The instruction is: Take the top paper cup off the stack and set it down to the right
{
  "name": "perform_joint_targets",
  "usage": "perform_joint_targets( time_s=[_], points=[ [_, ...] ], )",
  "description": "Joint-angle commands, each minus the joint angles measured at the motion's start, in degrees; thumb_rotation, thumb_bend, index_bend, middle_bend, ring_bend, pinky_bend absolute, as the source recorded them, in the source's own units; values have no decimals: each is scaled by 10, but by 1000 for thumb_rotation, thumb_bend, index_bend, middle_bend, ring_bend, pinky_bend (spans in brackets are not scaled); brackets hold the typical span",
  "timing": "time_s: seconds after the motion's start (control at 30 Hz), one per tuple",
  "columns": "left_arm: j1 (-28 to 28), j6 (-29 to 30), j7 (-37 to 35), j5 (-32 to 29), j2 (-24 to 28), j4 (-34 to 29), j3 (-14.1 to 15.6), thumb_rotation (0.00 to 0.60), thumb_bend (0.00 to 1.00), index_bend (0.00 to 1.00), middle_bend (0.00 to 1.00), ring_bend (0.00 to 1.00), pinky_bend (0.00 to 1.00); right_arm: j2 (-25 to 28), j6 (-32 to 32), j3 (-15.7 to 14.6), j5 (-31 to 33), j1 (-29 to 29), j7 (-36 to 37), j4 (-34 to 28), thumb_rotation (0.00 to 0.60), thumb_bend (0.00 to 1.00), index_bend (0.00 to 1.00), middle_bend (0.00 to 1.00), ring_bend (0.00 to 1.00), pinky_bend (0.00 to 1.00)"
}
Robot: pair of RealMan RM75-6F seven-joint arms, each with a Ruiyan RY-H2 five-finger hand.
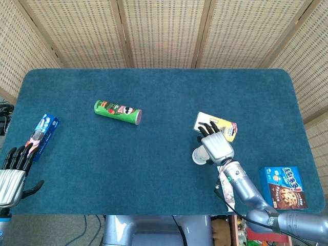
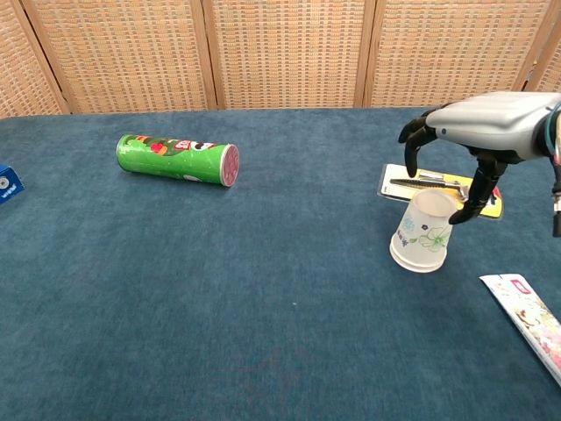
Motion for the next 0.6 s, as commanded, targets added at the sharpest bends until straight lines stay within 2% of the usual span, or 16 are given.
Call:
perform_joint_targets(
  time_s=[0.03, 0.6],
  points=[
    [0, 0, 0, 0, 0, 0, 0, 600, 245, 0, 0, 0, 0, 0, 0, -1, 2, 3, 0, 2, 600, 285, 353, 129, 0, 0],
    [0, 0, 2, 0, 0, -1, 1, 600, 246, 0, 0, 0, 0, -7, 4, -20, 30, 29, -24, 11, 600, 285, 360, 134, 0, 0]
  ],
)
